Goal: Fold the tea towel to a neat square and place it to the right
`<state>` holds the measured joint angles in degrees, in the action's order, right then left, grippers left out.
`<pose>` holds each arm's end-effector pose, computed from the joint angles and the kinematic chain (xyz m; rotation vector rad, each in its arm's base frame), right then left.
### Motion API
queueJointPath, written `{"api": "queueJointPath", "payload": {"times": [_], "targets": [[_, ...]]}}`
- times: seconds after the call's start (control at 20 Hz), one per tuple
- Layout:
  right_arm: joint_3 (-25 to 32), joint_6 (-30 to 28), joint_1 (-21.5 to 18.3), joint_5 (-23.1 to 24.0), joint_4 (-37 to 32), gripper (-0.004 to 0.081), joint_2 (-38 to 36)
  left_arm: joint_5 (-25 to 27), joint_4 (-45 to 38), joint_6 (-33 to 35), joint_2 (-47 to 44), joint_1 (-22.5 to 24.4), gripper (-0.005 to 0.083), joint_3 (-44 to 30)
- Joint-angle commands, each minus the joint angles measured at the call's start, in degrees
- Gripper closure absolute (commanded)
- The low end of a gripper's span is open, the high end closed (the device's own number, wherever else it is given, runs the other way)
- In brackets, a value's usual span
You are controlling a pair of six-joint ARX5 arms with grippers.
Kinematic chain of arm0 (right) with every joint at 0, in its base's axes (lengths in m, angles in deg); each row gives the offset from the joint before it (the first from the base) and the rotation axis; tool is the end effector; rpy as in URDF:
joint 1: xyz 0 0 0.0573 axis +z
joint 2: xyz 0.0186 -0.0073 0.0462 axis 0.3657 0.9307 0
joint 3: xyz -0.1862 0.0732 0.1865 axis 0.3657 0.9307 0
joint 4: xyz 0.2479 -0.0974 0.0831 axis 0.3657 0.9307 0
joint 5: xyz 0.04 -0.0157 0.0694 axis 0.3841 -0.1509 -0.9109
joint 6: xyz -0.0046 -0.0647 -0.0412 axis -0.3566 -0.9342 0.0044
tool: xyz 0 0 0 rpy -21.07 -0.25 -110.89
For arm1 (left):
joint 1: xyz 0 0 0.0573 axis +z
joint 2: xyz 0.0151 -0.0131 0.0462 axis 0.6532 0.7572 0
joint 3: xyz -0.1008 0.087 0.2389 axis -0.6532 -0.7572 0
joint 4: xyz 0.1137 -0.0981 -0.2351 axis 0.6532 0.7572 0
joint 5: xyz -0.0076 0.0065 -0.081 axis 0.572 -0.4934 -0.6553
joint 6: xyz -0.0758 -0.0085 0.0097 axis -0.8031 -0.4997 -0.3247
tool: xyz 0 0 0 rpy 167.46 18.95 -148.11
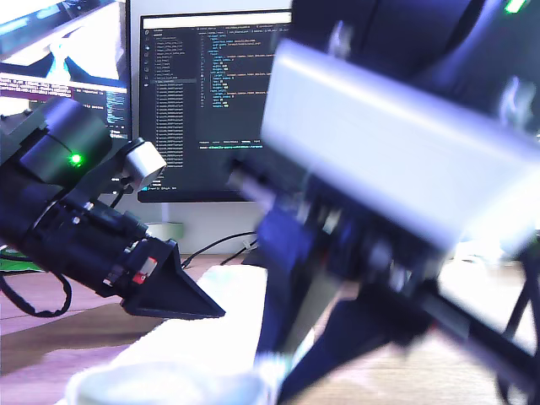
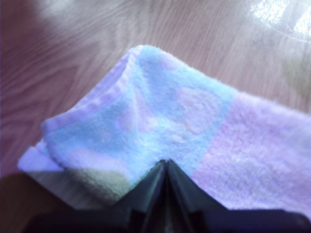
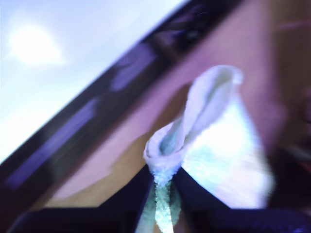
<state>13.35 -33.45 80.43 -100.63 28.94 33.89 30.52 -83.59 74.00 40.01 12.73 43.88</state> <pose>0.1335 0.2455 0.1297 -1.4895 -0.0498 1.6112 0.2693 -0.1829 0.0657 0.1870 0.6515 -1.1275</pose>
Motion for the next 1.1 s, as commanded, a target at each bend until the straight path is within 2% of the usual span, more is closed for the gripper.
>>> {"api": "queueJointPath", "payload": {"times": [0.0,0.25,0.65,1.05], "targets": [[1.38,2.89,0.61,-0.79,1.14,0.0783,-3.04,1.55,4.70,-1.29,3.65,-1.09,0.0797,-3.19],[1.31,10.71,0.48,-0.81,6.51,0.0783,-5.29,1.95,9.25,-1.95,1.57,-2.91,0.0797,-3.17],[0.31,27.61,-3.32,-1.79,7.41,0.0783,-5.38,1.95,20.81,-3.34,-0.98,-5.77,0.0797,-1.51],[-4.52,31.58,-11.74,-6.25,5.73,0.0782,-5.38,1.92,28.20,-3.32,-1.03,-9.33,0.0797,1.05]]}}
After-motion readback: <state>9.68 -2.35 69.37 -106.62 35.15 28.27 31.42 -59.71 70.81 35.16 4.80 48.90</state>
